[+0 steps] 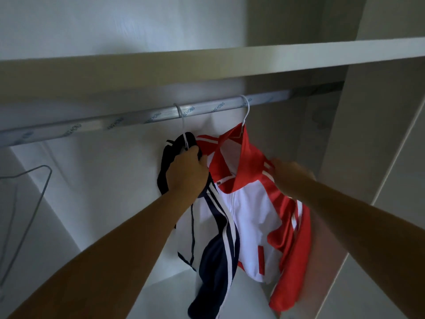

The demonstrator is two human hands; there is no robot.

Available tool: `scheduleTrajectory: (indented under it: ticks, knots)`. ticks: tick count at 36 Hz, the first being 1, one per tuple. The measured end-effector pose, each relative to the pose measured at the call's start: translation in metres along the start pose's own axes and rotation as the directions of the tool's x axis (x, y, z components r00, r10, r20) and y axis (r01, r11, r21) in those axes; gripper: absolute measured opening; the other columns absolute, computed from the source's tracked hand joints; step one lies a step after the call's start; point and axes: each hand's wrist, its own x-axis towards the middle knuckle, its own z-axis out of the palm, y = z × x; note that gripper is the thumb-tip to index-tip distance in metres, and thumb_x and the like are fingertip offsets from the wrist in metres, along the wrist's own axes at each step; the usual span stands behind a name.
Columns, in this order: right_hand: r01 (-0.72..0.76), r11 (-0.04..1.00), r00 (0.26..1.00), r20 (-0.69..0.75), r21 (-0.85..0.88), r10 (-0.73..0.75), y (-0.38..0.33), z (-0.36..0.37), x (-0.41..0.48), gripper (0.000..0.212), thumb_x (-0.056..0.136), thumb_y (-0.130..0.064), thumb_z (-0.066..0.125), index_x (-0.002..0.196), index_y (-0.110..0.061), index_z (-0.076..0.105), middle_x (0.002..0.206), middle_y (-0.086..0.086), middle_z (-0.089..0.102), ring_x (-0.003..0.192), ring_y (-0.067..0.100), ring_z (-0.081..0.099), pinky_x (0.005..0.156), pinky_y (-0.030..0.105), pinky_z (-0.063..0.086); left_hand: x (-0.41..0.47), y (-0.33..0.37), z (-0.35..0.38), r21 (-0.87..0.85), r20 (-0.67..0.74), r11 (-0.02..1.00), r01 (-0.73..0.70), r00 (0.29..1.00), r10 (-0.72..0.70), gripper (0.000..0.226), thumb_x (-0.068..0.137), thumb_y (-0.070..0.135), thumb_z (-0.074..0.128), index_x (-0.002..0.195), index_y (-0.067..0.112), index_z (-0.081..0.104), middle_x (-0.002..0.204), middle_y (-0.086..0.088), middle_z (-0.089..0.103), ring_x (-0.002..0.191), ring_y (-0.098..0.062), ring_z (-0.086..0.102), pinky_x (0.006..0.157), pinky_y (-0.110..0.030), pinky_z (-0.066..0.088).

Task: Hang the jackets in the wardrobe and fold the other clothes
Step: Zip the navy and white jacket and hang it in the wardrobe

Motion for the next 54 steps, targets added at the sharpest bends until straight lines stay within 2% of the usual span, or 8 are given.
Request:
scheduleTrajectory:
  ticks: [5, 9, 12, 24, 36, 42, 48, 54]
  knots:
    - [-0.015, 0.996, 0.99, -0.14, -0.086, 0.003, -0.007, 0.013, -0.007, 0.044, 0.098, -0.054, 0.032, 0.117, -0.02, 0.053, 0.111, 0.009, 0.064, 0.101, 0.034, 0.063, 0.081, 0.038, 0.048, 0.002, 0.006, -0.004, -0.469, -0.077, 0.882, 0.055, 0.992, -0.103, 0.043, 0.1, 0.016, 0.042, 0.058, 0.017, 0.034, 0.057, 0.003, 0.035, 0.047, -0.004, 0.032, 0.048, -0.017, 0.027]
    - [0.013, 0.993, 0.984, -0.172, -0.116, -0.033, -0.01, 0.015, -0.007, 0.046, 0.098, -0.052, 0.03, 0.116, -0.016, 0.052, 0.109, 0.01, 0.065, 0.098, 0.035, 0.063, 0.074, 0.035, 0.044, -0.001, -0.003, -0.002, -0.381, -0.01, 0.905, 0.191, 0.978, -0.211, 0.021, 0.096, 0.037, 0.05, 0.094, 0.016, 0.05, 0.074, 0.01, 0.05, 0.061, -0.001, 0.048, 0.052, -0.013, 0.035]
    - [0.023, 0.993, 0.982, -0.185, -0.117, -0.044, -0.011, 0.018, -0.008, 0.046, 0.098, -0.052, 0.031, 0.116, -0.014, 0.05, 0.106, 0.011, 0.065, 0.096, 0.035, 0.064, 0.067, 0.033, 0.038, 0.001, -0.009, 0.001, -0.301, 0.2, 0.872, 0.386, 0.92, -0.338, 0.074, 0.086, 0.047, 0.063, 0.139, 0.006, 0.032, 0.104, 0.008, 0.051, 0.09, -0.013, 0.058, 0.073, -0.019, 0.042]
    - [-0.009, 0.998, 0.977, -0.214, 0.064, 0.023, 0.0, 0.016, -0.01, 0.031, 0.099, -0.035, 0.044, 0.112, -0.007, 0.047, 0.102, 0.017, 0.064, 0.092, 0.038, 0.063, 0.071, 0.037, 0.044, 0.021, 0.027, 0.029, -0.162, 0.262, 0.933, 0.322, 0.925, -0.274, 0.025, 0.099, 0.018, 0.047, 0.09, -0.003, 0.057, 0.073, -0.007, 0.052, 0.074, -0.022, 0.054, 0.048, -0.017, 0.031]
    - [-0.06, 0.997, 0.994, -0.097, -0.057, 0.054, 0.011, -0.013, -0.043, 0.04, 0.098, -0.026, 0.039, 0.137, -0.028, 0.031, 0.124, 0.007, 0.057, 0.107, 0.034, 0.061, 0.083, 0.038, 0.048, 0.008, 0.037, 0.017, -0.071, 0.4, 0.9, 0.429, 0.839, -0.368, 0.07, 0.096, 0.021, 0.05, 0.151, 0.005, 0.011, 0.12, -0.022, 0.057, 0.083, -0.024, 0.059, 0.068, -0.02, 0.045]
    - [-0.092, 0.959, 0.986, -0.107, 0.268, 0.124, -0.01, -0.038, -0.119, 0.036, 0.098, -0.03, 0.041, 0.132, -0.018, 0.04, 0.125, 0.012, 0.054, 0.106, 0.034, 0.058, 0.089, 0.042, 0.049, -0.058, 0.063, -0.013, 0.011, 0.445, 0.988, 0.156, 0.884, -0.145, 0.083, 0.09, 0.034, 0.058, 0.152, 0.012, 0.006, 0.157, -0.018, 0.011, 0.143, -0.034, 0.018, 0.114, -0.05, 0.024]
    - [-0.117, 0.847, 0.953, -0.18, 0.519, 0.243, -0.02, -0.081, -0.236, 0.03, 0.097, -0.019, 0.047, 0.127, -0.014, 0.05, 0.112, 0.007, 0.061, 0.092, 0.025, 0.06, 0.08, 0.03, 0.05, -0.143, 0.121, -0.069, -0.489, 0.426, 0.871, 0.04, 0.883, 0.199, 0.036, 0.091, 0.019, 0.056, 0.126, 0.022, 0.049, 0.126, 0.013, 0.048, 0.113, 0.0, 0.045, 0.091, -0.001, 0.031]
    - [-0.196, 0.702, 0.827, -0.269, 0.685, 0.493, 0.008, -0.118, -0.372, 0.016, 0.097, -0.018, 0.05, 0.11, -0.026, 0.056, 0.099, -0.01, 0.063, 0.084, 0.005, 0.061, 0.07, 0.008, 0.043, -0.226, 0.199, -0.096, -0.699, 0.447, 0.715, 0.007, 0.785, 0.429, 0.016, 0.093, 0.014, 0.055, 0.102, 0.023, 0.064, 0.103, 0.013, 0.065, 0.095, 0.004, 0.059, 0.081, -0.01, 0.045]
